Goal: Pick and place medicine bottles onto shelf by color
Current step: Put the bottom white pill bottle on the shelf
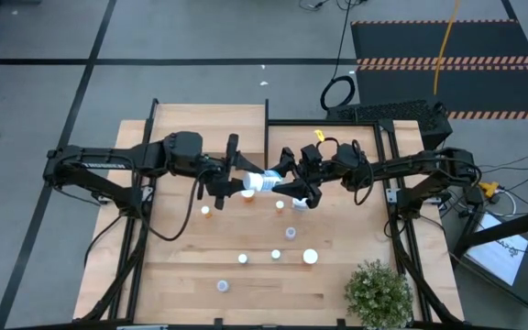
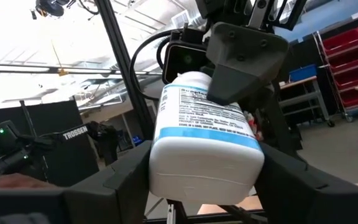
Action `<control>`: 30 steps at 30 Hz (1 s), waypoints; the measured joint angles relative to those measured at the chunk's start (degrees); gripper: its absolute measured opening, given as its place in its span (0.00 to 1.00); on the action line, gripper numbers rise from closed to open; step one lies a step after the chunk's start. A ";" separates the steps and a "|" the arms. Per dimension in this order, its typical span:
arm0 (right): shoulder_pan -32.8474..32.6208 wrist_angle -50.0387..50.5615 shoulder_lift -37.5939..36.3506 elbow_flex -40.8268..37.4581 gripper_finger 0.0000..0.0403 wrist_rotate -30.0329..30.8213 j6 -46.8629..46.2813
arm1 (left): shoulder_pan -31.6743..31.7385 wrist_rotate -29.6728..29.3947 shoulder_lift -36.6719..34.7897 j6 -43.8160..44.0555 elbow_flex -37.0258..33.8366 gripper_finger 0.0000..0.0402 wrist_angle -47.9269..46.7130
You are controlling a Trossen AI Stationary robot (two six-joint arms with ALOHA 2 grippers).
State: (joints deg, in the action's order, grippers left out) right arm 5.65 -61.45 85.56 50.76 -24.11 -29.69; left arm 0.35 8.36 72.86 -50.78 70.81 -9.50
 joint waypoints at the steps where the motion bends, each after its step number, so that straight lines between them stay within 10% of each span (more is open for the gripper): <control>1: 0.02 0.01 0.00 -0.02 0.59 0.01 -0.04 | -0.25 -1.11 0.00 0.65 0.00 0.45 0.02; 19: 0.74 -0.94 -0.09 0.00 0.59 -1.73 2.80 | -4.98 -20.21 -1.79 19.20 -0.08 0.81 -2.88; 30: 0.67 13.80 -5.05 -0.02 0.59 2.13 23.65 | -7.75 -20.80 -5.84 43.00 -0.09 0.78 -12.86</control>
State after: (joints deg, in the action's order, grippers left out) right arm 6.32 -47.65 80.51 50.74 -21.98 -6.04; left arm -7.40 -12.43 67.02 -7.78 70.72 -22.35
